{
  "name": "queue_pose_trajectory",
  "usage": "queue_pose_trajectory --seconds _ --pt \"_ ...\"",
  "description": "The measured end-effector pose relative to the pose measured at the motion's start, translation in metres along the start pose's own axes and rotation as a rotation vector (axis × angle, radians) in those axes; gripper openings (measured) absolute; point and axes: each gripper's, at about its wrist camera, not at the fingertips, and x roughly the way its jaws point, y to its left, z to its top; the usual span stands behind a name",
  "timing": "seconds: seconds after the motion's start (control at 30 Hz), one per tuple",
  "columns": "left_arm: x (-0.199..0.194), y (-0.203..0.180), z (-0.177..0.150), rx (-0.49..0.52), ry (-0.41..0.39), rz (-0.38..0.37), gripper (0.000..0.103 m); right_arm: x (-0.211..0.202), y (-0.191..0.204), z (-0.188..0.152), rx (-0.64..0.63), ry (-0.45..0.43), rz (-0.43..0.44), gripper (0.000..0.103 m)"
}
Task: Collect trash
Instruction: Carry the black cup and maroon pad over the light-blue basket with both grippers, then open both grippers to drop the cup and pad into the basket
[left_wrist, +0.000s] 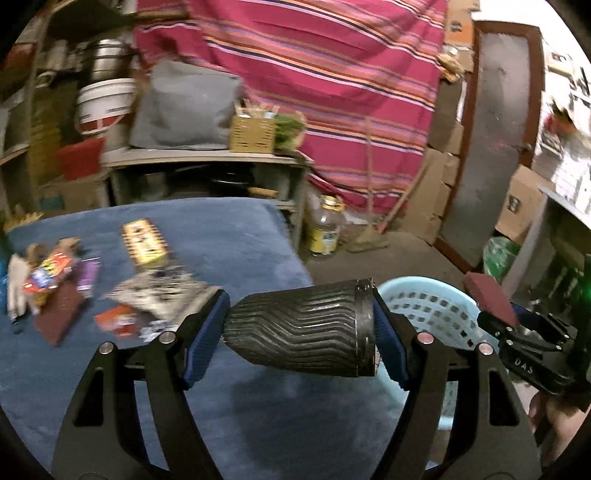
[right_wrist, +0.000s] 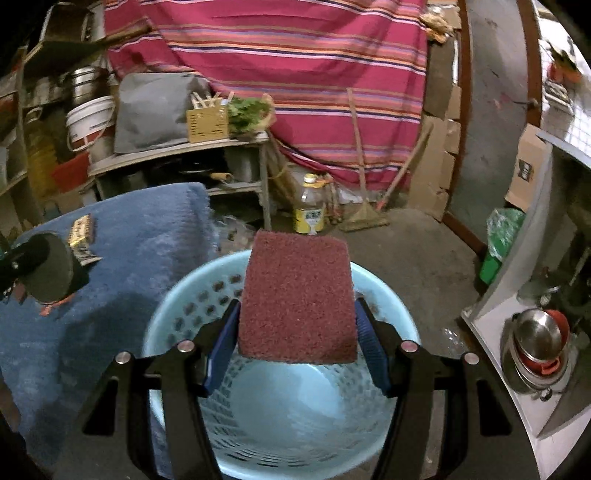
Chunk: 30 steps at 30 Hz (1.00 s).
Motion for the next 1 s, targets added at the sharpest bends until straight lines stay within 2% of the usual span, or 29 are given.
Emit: queue_pose_trajectory --seconds 0.23,0.4,0.5,0.57,0.6,0.63,0.77,0.83,1.0 --pt "0.04 -0.056 -0.002 0.063 0.049 -0.06 0.073 0.008 -0.037 -0.01 0.058 0.019 -0.023 0.061" --pt "0.055 -0.081 0.001 0.09 0.076 -0.101 0.073 0.015 -0.052 -0.016 0.08 0.036 -0.033 0.061" --pt "0.061 -0.095 0.0 0.126 0.086 -0.1 0.073 0.015 -0.059 -0.019 0.099 0.037 -0.03 0.061" --pt "0.063 -0.1 0.0 0.14 0.101 -0.105 0.08 0.015 -0.06 -0.02 0.11 0.035 -0.025 0.061" --pt "0.063 -0.101 0.001 0.136 0.104 -0.105 0.087 0.015 -0.061 -0.019 0.116 0.034 -0.023 0.061" --pt "0.062 -0.101 0.001 0.128 0.103 -0.107 0.089 0.015 -0.061 -0.02 0.119 0.034 -0.021 0.061" --pt "0.05 -0.096 0.005 0.135 0.087 -0.103 0.09 0.016 -0.056 -0.019 0.113 0.037 -0.019 0.061" --pt "0.039 -0.086 0.007 0.14 0.063 -0.081 0.094 0.016 -0.05 -0.019 0.103 0.04 -0.016 0.061" --pt "0.008 -0.041 0.007 0.114 0.027 -0.016 0.096 0.019 -0.028 -0.016 0.076 0.045 -0.004 0.061"
